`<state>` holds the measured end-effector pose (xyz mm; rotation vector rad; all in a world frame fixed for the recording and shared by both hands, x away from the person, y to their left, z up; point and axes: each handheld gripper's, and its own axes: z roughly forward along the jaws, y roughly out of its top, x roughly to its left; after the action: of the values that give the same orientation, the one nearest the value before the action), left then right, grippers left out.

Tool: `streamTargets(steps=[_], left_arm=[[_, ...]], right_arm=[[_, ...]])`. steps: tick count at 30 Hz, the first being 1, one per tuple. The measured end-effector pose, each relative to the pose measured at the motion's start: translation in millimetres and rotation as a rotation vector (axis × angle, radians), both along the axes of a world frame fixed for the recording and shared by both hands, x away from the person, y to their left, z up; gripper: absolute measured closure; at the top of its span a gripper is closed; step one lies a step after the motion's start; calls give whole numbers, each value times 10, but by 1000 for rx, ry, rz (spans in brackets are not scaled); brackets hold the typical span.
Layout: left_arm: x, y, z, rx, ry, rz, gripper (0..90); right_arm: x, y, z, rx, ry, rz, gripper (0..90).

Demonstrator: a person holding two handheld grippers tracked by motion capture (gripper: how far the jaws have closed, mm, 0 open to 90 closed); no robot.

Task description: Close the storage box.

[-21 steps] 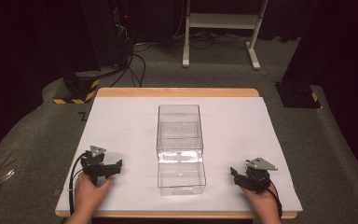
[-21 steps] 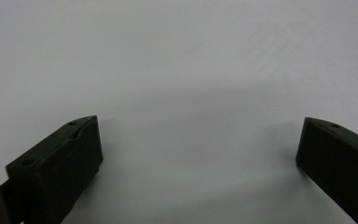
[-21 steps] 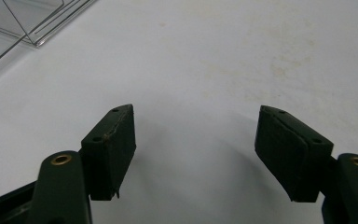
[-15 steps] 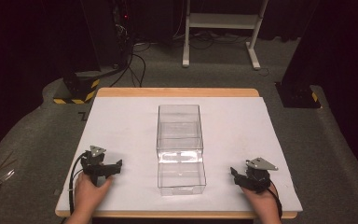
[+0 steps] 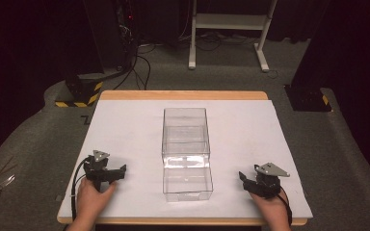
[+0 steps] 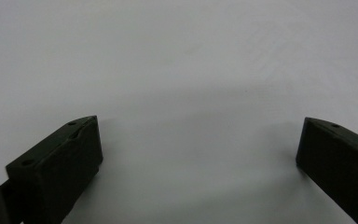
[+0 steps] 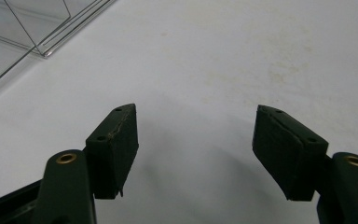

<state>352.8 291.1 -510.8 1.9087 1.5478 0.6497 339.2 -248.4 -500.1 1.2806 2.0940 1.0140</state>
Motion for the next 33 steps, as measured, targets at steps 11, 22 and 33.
streamTargets(steps=[11, 22, 33], left_arm=[[0, 0, 0, 0, 0, 0, 5], [0, 0, 0, 1, 0, 0, 5], [0, 1, 0, 0, 0, 0, 5]], right_arm=[[21, -15, 30, 14, 6, 4, 297], [-24, 45, 132, 14, -17, 15, 293], [-36, 196, 303, -4, -48, 45, 290]])
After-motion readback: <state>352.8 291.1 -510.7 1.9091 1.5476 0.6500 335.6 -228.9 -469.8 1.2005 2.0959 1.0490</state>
